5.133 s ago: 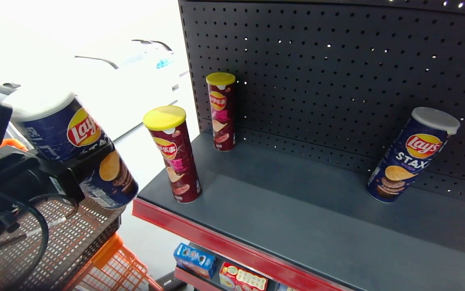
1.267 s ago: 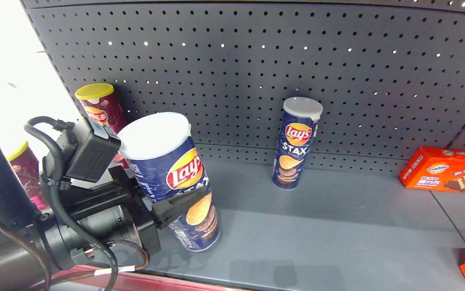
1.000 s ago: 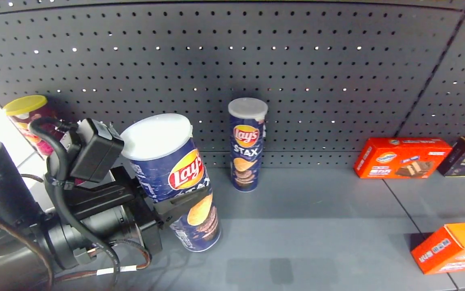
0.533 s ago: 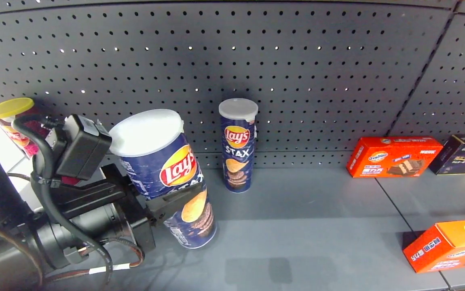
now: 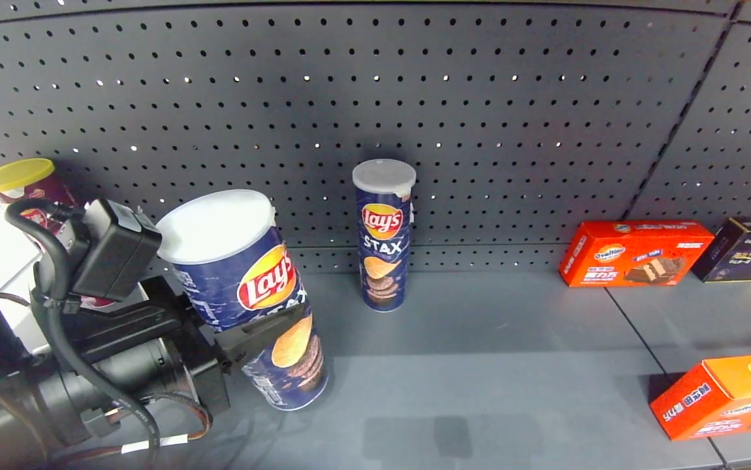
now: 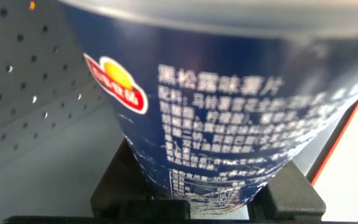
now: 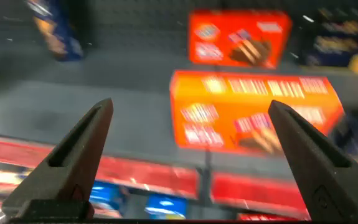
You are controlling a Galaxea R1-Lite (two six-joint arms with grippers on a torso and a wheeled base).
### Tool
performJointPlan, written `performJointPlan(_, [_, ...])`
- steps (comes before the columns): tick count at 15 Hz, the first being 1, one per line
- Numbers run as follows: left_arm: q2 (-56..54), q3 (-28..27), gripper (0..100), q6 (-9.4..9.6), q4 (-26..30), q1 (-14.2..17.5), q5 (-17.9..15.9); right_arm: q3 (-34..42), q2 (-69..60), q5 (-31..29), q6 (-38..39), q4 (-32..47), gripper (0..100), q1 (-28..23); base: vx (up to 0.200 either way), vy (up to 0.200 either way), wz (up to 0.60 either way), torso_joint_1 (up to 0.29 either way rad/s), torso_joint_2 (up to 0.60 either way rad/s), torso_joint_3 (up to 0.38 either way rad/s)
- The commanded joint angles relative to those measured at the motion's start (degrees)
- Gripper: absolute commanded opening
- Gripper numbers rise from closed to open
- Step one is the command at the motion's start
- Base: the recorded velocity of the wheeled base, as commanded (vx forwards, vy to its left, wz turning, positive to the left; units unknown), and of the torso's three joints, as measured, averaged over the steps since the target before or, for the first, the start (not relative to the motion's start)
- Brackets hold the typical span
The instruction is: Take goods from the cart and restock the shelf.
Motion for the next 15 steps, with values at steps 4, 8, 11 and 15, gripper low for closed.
performJointPlan(4, [-1.70,-0.47,0,0.02,2.83,0.02,0.95,-19.00,33.39,5.14,-0.53,-6.38,100,18.07,0.000,0.000,0.00,0.000,0.00,0.000])
performJointPlan(8, [-1.70,0.15,0,-0.07,2.83,0.02,0.51,-20.67,44.55,5.67,-0.70,-9.81,100,25.02,0.000,0.000,0.00,0.000,0.00,0.000])
performJointPlan(11, [-1.79,0.15,0,-0.15,2.83,0.02,-0.37,-25.50,53.43,8.92,-0.79,-11.92,100,26.95,0.000,0.000,0.00,0.000,0.00,0.000])
performJointPlan(15, [-1.79,-0.03,0,-0.42,2.83,0.02,-1.07,-31.65,61.77,8.65,-0.97,-12.09,100,27.13,0.000,0.000,0.00,0.000,0.00,0.000])
